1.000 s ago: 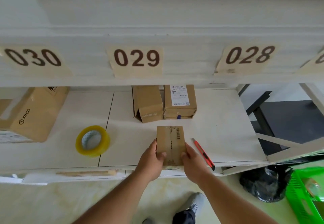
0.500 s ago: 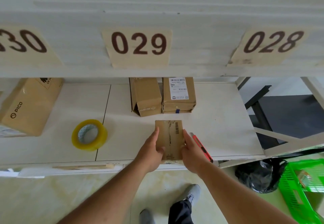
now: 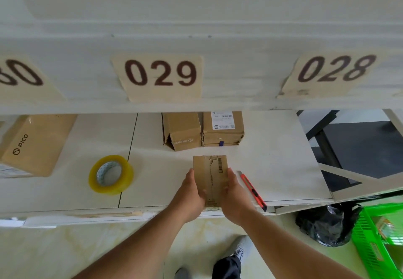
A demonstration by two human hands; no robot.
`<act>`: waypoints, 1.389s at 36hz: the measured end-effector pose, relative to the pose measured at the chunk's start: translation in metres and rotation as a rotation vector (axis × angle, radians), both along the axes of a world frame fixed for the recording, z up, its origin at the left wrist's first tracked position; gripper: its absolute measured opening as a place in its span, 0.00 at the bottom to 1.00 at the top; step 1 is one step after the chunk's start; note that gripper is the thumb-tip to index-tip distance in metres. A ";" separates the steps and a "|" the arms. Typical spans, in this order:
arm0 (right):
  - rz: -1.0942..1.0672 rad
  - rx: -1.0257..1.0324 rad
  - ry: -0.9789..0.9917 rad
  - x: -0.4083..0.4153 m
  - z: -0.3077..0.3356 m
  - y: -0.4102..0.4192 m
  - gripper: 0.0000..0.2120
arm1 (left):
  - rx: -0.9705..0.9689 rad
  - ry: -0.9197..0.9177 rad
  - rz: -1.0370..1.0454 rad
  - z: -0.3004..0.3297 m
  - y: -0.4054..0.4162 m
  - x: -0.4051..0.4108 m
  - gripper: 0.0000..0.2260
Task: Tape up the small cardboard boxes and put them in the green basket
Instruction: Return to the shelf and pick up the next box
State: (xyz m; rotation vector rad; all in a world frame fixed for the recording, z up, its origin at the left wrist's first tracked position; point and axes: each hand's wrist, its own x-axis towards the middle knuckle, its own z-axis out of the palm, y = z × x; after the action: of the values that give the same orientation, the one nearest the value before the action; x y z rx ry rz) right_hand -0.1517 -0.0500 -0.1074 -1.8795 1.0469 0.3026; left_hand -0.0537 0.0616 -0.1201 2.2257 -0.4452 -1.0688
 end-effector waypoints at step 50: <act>-0.046 -0.017 -0.048 -0.016 -0.019 0.018 0.32 | 0.016 -0.268 0.043 -0.005 0.017 -0.021 0.25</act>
State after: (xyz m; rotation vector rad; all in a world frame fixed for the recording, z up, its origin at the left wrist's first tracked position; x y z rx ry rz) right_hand -0.1679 -0.0317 -0.1269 -1.8661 1.0619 0.2215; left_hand -0.0748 0.0790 -0.1249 2.3920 -0.5003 -0.7559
